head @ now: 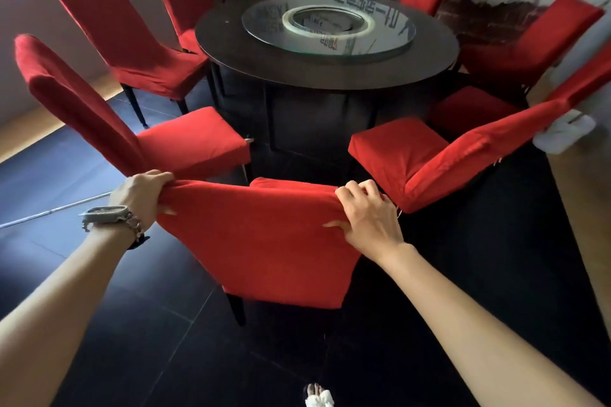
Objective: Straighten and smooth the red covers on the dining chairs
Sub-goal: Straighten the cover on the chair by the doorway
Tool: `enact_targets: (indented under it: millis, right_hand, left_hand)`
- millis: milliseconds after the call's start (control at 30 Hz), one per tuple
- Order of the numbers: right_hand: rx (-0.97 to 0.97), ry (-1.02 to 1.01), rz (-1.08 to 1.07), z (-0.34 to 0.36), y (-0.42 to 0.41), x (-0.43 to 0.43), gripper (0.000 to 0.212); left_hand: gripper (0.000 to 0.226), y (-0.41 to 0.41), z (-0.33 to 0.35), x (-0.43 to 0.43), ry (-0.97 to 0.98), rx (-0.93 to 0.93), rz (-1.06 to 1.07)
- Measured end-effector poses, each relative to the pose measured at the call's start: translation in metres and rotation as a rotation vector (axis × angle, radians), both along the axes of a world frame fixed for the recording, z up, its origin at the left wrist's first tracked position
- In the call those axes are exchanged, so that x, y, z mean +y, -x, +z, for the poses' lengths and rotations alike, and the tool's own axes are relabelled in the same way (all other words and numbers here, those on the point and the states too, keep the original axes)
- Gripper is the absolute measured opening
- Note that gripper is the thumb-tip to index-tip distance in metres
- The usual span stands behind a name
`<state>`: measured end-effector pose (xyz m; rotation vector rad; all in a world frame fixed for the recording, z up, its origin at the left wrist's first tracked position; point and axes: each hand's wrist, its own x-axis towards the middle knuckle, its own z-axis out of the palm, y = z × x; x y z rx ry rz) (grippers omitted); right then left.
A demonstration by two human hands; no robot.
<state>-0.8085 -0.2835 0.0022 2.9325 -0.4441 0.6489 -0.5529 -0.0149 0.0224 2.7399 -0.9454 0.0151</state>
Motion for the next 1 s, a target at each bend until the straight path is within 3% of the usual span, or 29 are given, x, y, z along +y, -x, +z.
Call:
enact_targets:
  millis: [100, 233, 633, 1000]
  right_hand:
    - [0.002, 0.017, 0.02, -0.013, 0.014, 0.02, 0.053]
    - [-0.006, 0.015, 0.038, -0.017, 0.025, 0.034, 0.051]
    - [-0.001, 0.099, 0.121, -0.032, 0.042, 0.05, 0.049]
    - [0.044, 0.171, 0.26, 0.005, 0.002, -0.007, 0.056]
  left_hand:
    - [0.039, 0.012, -0.011, 0.023, 0.006, 0.027, -0.02]
    - [0.038, 0.024, -0.016, 0.038, 0.023, 0.084, -0.028]
    - [0.022, 0.041, -0.04, 0.066, 0.039, 0.007, -0.001]
    - [0.045, 0.009, -0.011, 0.025, 0.0, -0.012, -0.018]
